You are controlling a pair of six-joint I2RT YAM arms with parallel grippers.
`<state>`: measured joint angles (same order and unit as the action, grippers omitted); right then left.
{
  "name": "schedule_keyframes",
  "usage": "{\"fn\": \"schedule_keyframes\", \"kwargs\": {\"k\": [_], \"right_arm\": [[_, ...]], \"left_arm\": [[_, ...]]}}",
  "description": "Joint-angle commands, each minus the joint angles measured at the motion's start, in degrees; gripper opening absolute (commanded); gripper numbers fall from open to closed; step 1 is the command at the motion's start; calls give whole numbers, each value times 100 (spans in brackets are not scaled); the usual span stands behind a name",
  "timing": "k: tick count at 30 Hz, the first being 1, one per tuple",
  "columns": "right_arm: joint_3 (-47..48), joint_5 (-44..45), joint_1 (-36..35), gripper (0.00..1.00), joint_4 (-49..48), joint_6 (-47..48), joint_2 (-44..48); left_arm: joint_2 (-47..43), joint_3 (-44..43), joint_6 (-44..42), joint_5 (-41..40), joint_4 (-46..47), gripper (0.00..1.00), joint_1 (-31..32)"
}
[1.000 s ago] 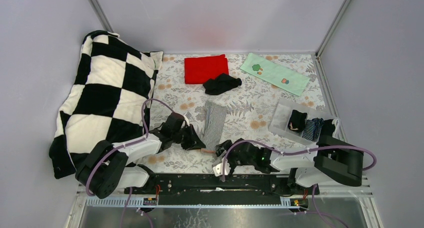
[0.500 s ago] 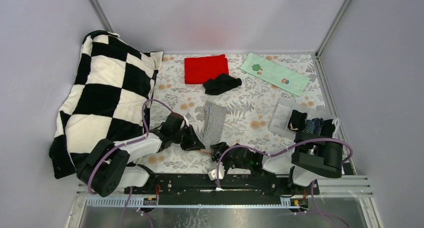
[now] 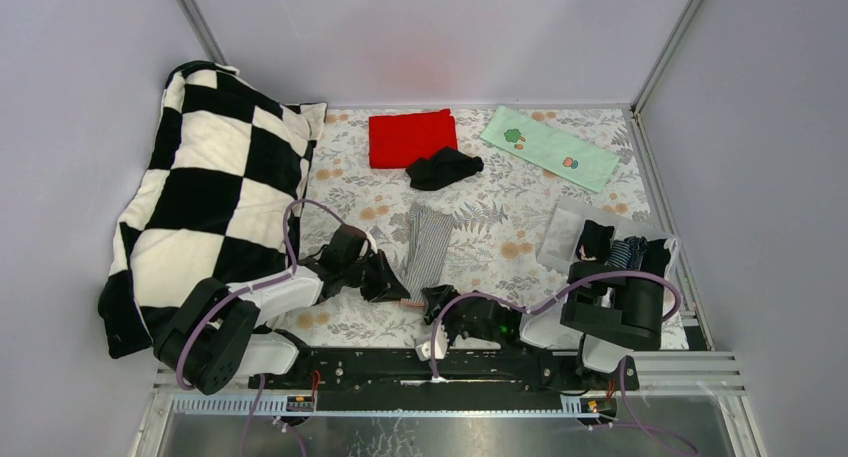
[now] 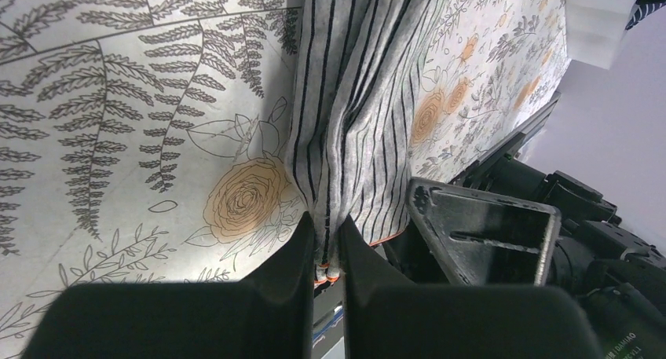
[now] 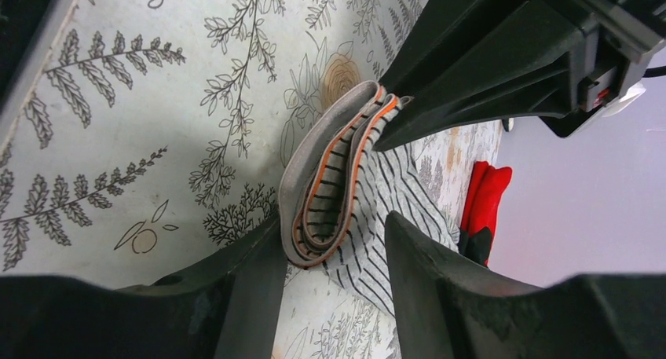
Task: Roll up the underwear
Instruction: Roll the underwear to the center of the board.
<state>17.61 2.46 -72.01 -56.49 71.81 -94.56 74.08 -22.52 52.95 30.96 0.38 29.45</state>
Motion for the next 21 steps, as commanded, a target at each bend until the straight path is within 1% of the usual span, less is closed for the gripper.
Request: {"fn": "schedule_keyframes", "kwargs": {"k": [1,5,9,11,13,14,16,18,21], "right_arm": [[-76,55,-24,52,23,84,-356],[-74,5,-24,40,-139,-20,-459],[-144,-74,-24,23,-225,-247,-385],[-148,-123,-24,16,-235,-474,-299],[-141,-155,-24,11,-239,-778,-192],[-140,-191,-23,9,-240,-959,-153],[-150,-237,-24,4,-242,-1265,-62],[-189,-417,-24,2,-299,-1614,43],[-268,-561,-24,2,-304,-2044,194]], "left_arm": [[62,-77,-45,173,-29,0,-62],[77,-53,-52,156,-29,0,-71],[63,-12,-22,118,4,0,-96],[23,-7,-10,55,-13,5,-100],[-47,-29,-9,-21,-29,13,-119],[-96,-43,-1,-65,-91,21,-131],[-208,-99,-12,-208,-277,33,-156],[-331,-196,-42,-394,-429,46,-175],[-509,-332,-101,-613,-521,56,-202]]}}
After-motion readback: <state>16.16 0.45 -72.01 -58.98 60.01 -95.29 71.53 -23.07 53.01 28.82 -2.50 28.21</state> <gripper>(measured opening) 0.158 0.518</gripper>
